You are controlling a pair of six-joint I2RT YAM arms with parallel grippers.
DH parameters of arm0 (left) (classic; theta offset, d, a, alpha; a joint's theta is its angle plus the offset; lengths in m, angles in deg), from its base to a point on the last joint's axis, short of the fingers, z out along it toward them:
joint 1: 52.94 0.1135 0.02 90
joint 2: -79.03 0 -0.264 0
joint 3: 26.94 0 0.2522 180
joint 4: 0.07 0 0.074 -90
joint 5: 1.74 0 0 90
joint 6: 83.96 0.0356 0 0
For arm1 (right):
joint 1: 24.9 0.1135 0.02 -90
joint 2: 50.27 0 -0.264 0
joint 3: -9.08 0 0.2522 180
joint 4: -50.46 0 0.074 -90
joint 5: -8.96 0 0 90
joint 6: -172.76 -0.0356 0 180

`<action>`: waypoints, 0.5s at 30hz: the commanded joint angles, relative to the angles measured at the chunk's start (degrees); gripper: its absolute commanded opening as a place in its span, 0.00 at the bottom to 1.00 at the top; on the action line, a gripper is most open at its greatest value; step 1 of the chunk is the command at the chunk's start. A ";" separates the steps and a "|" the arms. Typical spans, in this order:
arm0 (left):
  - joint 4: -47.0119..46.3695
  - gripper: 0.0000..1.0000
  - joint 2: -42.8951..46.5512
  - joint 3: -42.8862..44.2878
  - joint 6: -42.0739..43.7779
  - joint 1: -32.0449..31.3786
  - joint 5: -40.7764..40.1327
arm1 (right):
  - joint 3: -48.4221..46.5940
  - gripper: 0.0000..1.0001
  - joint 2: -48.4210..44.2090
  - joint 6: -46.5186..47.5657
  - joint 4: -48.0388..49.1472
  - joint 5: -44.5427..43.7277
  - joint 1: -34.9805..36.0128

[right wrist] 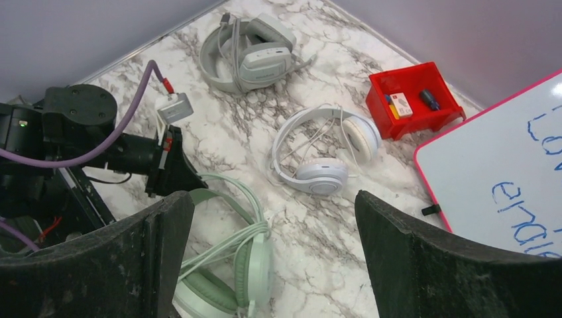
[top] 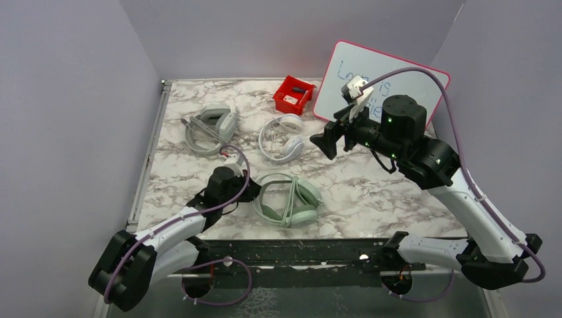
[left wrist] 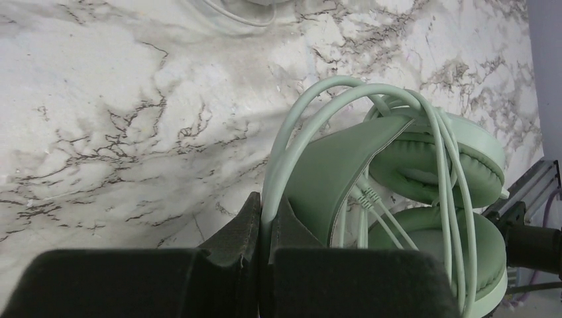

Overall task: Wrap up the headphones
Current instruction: Place the headphones at the center of the board.

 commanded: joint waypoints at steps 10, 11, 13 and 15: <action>1.49 0.38 1.43 -0.70 -7.38 -0.15 -8.14 | 2.25 0.98 -2.46 1.06 5.37 -0.65 -0.15; 3.07 0.43 1.83 -0.55 -7.68 -0.15 -8.85 | 2.06 0.98 -2.50 1.10 5.42 -0.97 -0.16; 8.33 0.48 2.75 0.47 -8.54 -0.07 -11.49 | 1.66 0.98 -2.59 0.75 5.39 -2.98 -0.11; 11.09 0.51 4.02 1.01 -9.16 -0.06 -13.41 | 0.94 0.99 -2.67 0.00 4.98 -8.17 -0.12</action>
